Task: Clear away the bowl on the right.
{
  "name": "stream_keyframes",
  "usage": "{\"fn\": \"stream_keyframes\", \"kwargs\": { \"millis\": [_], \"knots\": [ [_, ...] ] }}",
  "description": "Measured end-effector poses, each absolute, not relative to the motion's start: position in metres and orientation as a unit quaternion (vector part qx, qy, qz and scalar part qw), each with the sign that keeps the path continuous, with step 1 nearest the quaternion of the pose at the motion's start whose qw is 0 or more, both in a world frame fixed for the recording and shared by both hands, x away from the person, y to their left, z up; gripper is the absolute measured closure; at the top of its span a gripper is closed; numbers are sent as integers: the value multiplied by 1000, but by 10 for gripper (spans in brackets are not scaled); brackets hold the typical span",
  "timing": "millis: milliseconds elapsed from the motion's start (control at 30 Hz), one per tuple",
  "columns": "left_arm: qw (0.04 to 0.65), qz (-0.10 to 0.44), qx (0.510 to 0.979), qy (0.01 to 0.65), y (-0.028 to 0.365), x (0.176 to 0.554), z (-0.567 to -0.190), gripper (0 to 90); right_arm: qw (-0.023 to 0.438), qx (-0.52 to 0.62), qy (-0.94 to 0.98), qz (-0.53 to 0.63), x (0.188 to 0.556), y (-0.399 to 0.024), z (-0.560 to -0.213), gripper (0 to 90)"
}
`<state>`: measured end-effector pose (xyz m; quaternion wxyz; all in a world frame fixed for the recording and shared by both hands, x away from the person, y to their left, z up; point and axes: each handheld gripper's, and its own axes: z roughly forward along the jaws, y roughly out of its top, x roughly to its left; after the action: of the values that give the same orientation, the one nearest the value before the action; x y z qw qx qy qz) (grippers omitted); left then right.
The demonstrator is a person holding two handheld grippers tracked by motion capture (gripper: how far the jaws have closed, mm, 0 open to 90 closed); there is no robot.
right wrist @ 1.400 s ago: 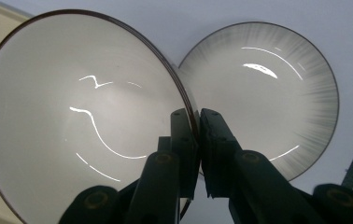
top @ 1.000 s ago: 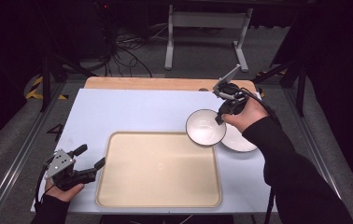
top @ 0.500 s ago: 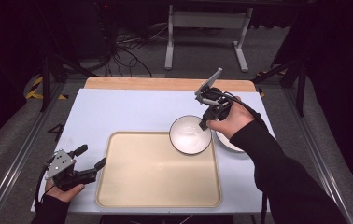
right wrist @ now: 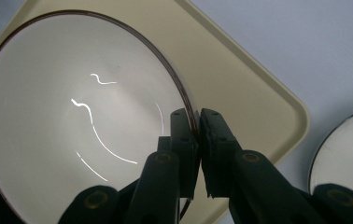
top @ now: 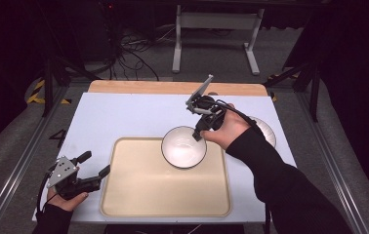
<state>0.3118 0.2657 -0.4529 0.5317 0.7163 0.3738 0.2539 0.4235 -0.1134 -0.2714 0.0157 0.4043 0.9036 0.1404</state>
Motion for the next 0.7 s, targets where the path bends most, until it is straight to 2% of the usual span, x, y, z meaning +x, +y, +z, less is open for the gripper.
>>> {"fn": "stream_keyframes", "kwargs": {
  "millis": [233,700],
  "knots": [
    [531,253,717,373,265,312,-453,153,10,394,908,142,423,-101,-277,849],
    [532,253,716,374,267,312,-453,153,-15,367,921,128,425,-75,-310,843]
  ]
}}
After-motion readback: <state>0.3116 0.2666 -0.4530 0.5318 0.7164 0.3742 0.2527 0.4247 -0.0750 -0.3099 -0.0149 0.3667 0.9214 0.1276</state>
